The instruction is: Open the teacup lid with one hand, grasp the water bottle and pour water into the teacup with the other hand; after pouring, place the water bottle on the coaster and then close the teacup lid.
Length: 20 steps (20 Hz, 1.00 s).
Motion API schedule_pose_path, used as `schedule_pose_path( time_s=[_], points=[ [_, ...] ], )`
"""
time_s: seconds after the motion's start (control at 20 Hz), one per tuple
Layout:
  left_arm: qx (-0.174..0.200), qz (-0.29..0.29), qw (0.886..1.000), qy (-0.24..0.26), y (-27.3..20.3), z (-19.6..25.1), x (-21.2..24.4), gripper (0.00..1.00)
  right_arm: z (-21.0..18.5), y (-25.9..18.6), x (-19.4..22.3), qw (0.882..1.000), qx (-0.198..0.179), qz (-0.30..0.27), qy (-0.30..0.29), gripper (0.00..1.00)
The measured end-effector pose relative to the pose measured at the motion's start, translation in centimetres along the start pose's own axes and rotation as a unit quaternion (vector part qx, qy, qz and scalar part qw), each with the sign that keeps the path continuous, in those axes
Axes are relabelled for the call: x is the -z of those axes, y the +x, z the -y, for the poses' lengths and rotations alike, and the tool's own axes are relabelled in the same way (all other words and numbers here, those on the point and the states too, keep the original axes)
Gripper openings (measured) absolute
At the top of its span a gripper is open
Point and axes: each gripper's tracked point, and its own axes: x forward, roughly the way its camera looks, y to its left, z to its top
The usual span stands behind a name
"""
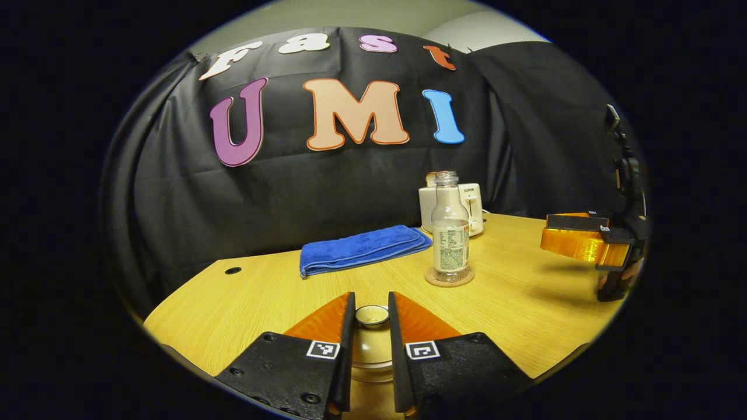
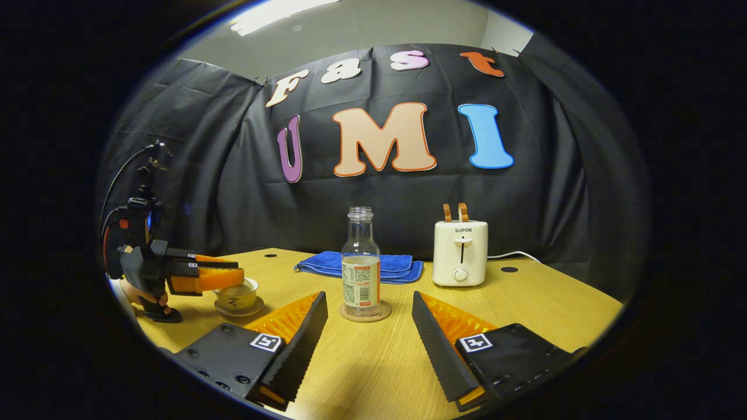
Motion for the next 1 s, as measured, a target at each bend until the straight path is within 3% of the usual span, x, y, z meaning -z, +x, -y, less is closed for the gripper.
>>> schedule_pose_path(
  time_s=[0.2,0.25,0.3,0.35,0.55,0.65,0.9,0.95,1.0],
  points=[
    [0.003,0.008,1.000,-0.002,-0.2,0.1,-0.2,0.32,0.0,0.0,0.0,1.000,0.000,0.000,0.000,0.94],
    [0.002,0.009,1.000,-0.002,-0.2,0.0,-0.3,0.40,0.0,0.0,0.0,1.000,0.000,0.000,0.000,0.94],
    [0.001,0.010,1.000,-0.002,-0.2,0.0,-0.3,0.39,0.1,0.0,0.0,1.000,0.002,0.000,0.000,0.94],
    [0.000,0.011,1.000,-0.003,-0.3,-0.1,-0.4,0.55,0.0,-0.1,0.0,1.000,0.002,0.000,0.000,0.94],
    [-0.016,0.026,0.999,-0.011,-0.8,-0.7,-0.8,0.77,0.1,-0.1,0.0,1.000,0.004,0.000,0.000,0.94],
    [-0.027,0.037,0.999,-0.019,-1.1,-1.3,-1.0,0.84,0.3,-0.1,-0.1,1.000,0.007,0.000,0.000,0.94],
    [-0.059,0.059,0.994,-0.067,-2.8,-2.8,-1.2,0.84,0.3,-0.2,0.0,1.000,0.010,0.001,0.000,0.94],
    [-0.063,0.057,0.994,-0.061,-3.2,-3.0,-1.0,0.88,0.3,-0.2,-0.1,1.000,0.010,0.001,0.000,0.94],
    [-0.068,0.058,0.994,-0.063,-3.5,-3.1,-1.1,0.85,0.3,-0.2,0.0,1.000,0.011,0.001,-0.001,0.94]
  ],
)
